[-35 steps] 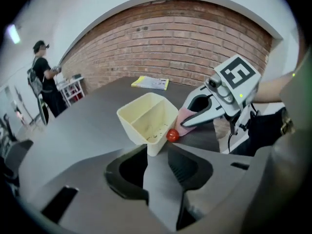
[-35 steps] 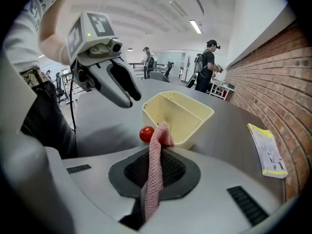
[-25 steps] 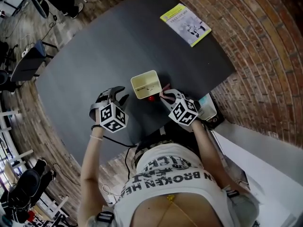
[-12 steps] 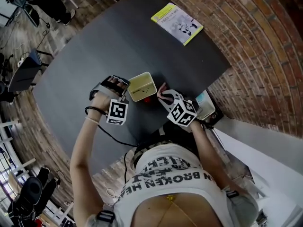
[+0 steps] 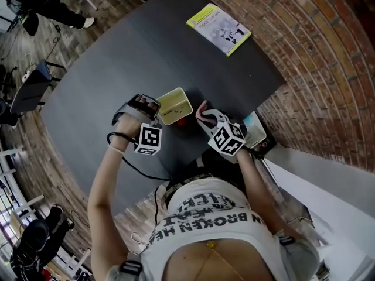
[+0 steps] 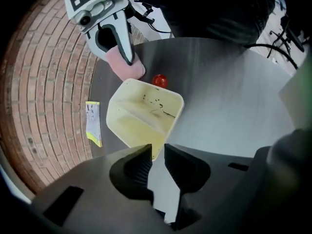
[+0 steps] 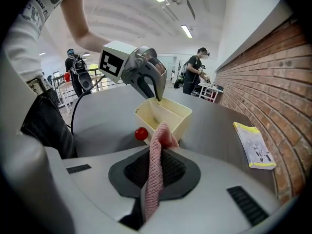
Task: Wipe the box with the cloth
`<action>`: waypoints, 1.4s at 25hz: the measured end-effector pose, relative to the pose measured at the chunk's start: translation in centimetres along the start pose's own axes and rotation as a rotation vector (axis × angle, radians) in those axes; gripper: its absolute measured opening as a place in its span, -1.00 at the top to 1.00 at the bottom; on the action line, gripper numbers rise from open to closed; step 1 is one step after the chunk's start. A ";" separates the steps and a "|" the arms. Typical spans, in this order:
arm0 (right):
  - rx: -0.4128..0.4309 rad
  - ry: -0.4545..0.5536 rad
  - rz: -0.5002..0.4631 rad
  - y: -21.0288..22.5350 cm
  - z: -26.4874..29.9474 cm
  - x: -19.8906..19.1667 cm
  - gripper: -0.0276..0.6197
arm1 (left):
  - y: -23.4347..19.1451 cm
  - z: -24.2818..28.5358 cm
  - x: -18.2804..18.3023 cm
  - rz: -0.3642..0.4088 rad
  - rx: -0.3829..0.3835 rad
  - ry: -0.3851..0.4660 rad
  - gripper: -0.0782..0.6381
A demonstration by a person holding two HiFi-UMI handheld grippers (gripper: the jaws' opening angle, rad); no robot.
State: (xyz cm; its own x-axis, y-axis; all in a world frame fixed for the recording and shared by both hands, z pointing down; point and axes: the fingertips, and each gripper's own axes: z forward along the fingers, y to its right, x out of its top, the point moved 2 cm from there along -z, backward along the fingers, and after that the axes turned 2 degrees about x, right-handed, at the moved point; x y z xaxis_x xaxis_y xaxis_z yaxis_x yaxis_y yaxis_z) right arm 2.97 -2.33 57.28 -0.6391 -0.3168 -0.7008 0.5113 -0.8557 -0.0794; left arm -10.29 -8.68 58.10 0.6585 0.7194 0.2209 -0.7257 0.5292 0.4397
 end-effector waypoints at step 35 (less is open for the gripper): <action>0.145 -0.074 -0.123 2.3 5.1 -1.3 0.86 | -1.1 -2.8 7.0 -0.824 -0.287 0.214 0.72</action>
State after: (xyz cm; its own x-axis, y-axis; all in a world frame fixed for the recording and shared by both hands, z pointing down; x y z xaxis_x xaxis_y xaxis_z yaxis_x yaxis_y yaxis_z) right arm 2.05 -5.95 61.65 -0.7346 -0.2312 -0.6378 0.3422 -0.9381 -0.0541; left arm -5.42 -2.96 56.71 0.9619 0.1153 -0.2480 -0.0806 0.9860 0.1458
